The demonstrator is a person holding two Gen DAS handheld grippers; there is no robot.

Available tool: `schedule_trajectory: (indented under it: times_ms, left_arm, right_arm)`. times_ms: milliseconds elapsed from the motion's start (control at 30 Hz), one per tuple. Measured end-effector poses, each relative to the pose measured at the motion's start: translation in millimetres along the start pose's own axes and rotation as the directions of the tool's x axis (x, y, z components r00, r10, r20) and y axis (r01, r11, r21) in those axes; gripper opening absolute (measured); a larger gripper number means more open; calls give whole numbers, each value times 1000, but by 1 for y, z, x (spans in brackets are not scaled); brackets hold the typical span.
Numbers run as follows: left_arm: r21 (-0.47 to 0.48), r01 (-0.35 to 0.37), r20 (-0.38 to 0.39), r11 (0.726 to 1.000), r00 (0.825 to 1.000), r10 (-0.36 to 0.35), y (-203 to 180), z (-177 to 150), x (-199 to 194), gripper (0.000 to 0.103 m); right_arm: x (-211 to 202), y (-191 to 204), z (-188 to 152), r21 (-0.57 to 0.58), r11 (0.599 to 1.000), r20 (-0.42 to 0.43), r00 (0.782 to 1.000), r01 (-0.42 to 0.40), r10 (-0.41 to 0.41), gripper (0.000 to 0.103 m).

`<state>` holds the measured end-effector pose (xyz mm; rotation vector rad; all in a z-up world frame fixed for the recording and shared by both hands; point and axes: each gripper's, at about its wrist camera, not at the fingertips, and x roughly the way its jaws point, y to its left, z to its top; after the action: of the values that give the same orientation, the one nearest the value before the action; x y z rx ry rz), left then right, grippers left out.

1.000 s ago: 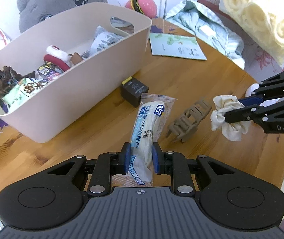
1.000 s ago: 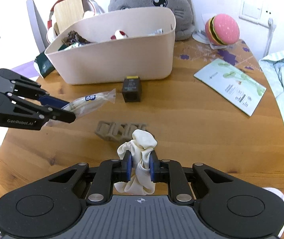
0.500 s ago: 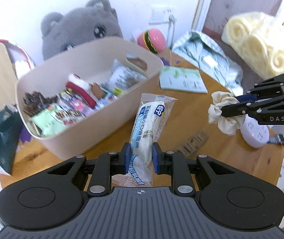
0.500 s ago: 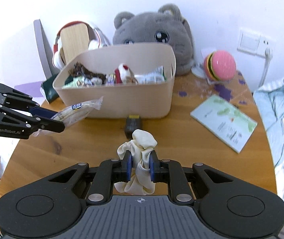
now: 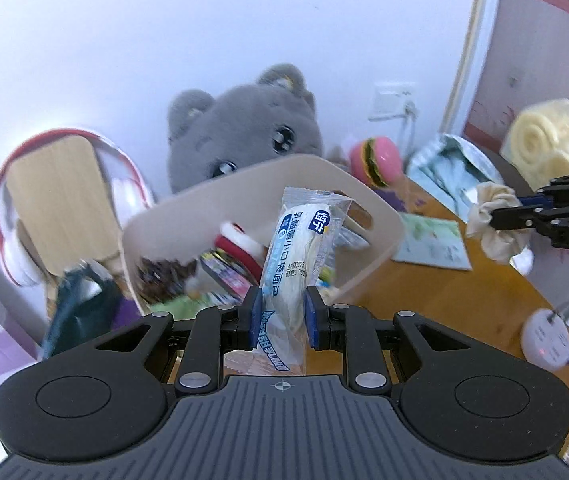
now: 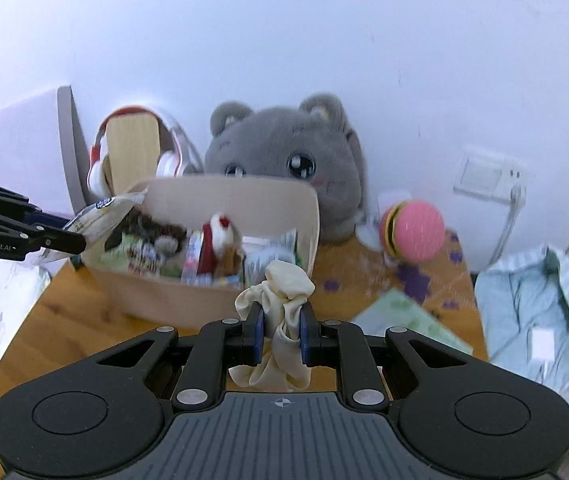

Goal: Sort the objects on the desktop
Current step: 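Lift the bar and scrunchie over the basket and open both grippers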

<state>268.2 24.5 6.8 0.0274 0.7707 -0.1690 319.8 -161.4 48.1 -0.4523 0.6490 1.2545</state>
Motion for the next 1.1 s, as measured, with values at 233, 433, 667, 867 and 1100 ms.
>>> schedule_trajectory:
  times_ms: [233, 433, 667, 867, 1100]
  left_arm:
    - [-7, -104, 14, 995, 994, 104, 8, 21, 15, 23]
    - [-36, -150, -18, 988, 989, 149, 17, 25, 39, 23]
    - [-90, -186, -81, 978, 981, 179, 29, 21, 69, 23]
    - [-132, -209, -145, 969, 971, 189, 42, 17, 92, 23]
    - [-131, -229, -196, 965, 960, 202, 48, 12, 115, 23]
  right_arm:
    - [15, 9, 40, -26, 999, 54, 998, -41, 43, 16]
    - [44, 28, 66, -48, 995, 53, 995, -82, 85, 16]
    - [85, 40, 81, -28, 995, 20, 995, -95, 96, 16]
    - [122, 42, 84, 9, 996, -22, 996, -85, 85, 16]
    - [169, 46, 73, 19, 998, -102, 993, -61, 63, 16]
